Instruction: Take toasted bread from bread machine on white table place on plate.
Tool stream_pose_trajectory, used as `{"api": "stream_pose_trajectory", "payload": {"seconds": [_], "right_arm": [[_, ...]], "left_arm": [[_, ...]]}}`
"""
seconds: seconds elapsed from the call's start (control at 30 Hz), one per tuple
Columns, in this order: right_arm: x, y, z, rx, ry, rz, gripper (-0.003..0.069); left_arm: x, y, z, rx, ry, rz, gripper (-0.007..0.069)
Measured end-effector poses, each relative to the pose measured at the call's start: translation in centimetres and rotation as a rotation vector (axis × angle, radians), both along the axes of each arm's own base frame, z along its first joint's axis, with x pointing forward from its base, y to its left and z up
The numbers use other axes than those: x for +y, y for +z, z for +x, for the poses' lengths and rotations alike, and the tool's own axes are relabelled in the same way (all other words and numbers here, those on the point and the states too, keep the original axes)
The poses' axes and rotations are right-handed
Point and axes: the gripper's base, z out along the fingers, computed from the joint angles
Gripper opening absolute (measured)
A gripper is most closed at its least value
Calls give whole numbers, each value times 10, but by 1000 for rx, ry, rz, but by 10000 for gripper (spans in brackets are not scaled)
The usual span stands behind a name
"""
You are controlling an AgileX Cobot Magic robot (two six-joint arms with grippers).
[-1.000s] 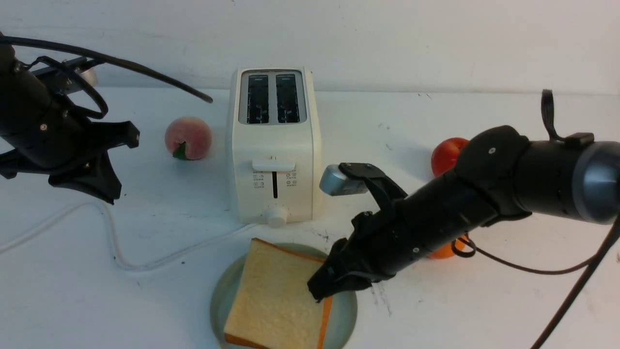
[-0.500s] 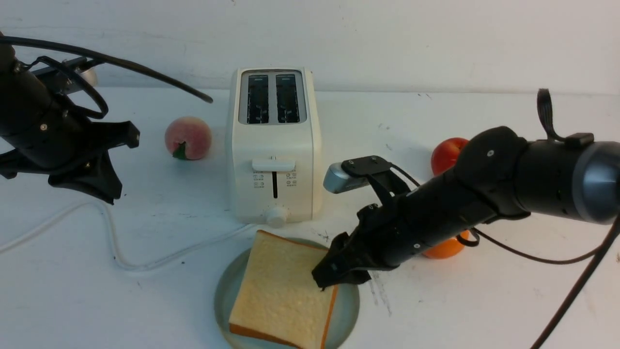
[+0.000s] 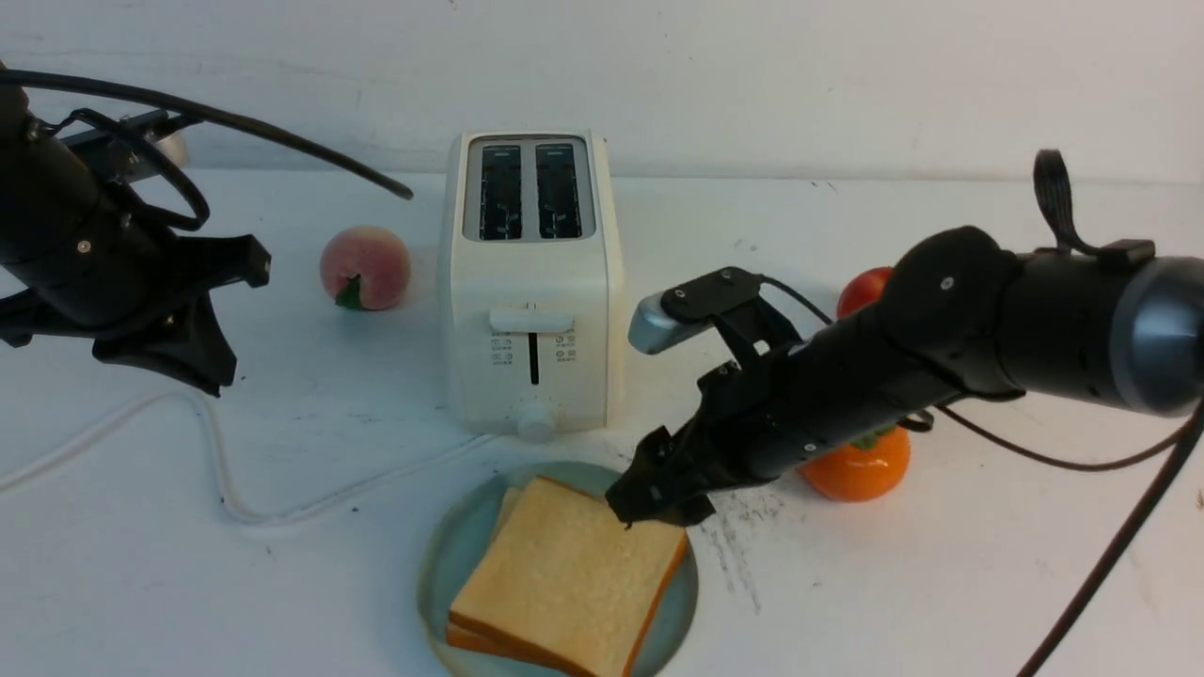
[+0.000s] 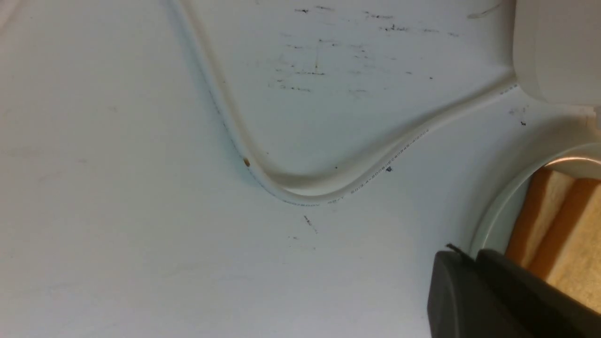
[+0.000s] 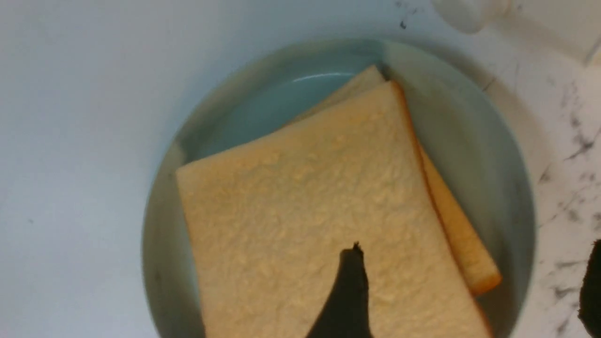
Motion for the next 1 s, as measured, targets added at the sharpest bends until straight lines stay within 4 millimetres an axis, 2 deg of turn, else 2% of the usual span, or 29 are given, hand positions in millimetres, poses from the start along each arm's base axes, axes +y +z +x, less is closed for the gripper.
{"api": "stream_pose_trajectory", "payload": {"seconds": [0.17,0.3,0.33,0.43,0.47,0.5,0.53,0.57,0.6,0.63,0.67,0.7,0.77,0.83,0.87,0.93,1.0], "right_arm": [[1,22,9,-52,7,-30,566],[-10,63,6,-101,13,-130,464],[-12,65,7,-103,6,-145,457],[-42,107,0,-147,-72,-304,297],[-45,111,-2,-153,-81,-310,287],[-66,132,-7,-162,-168,-393,191],[-74,140,-12,-154,-216,-403,148],[-91,152,-17,-154,-304,-437,86],[-94,156,-20,-149,-329,-434,66],[-109,167,-27,-142,-415,-440,22],[-116,172,-30,-136,-448,-447,4],[-133,182,-40,-112,-538,-444,-14],[-155,194,-56,-102,-633,-430,-19],[-165,199,-66,-107,-668,-417,-19],[-176,202,-80,-103,-708,-402,-19],[-187,197,-102,-78,-739,-387,-19],[-191,194,-114,-69,-750,-376,-19]], "left_arm": [[0,0,0,2,-1,0,38],[0,0,-1,6,-2,-1,38],[0,0,-1,6,-2,-1,38],[0,0,-1,7,-2,-1,38],[0,0,-1,7,-2,-1,38],[0,0,-1,7,-2,-1,38],[0,0,-1,7,-2,-1,39],[0,0,-1,7,-2,-1,41],[0,0,-1,7,-2,-1,41],[0,0,-1,7,-2,-4,44],[0,0,-1,7,-2,-4,45],[0,0,-1,8,-2,-5,47],[-1,0,-1,13,-2,-14,49],[-2,0,-2,19,-3,-20,50],[-3,0,-2,23,-1,-36,50],[-4,0,-2,26,0,-49,52],[-4,1,-2,28,0,-52,52]]}}
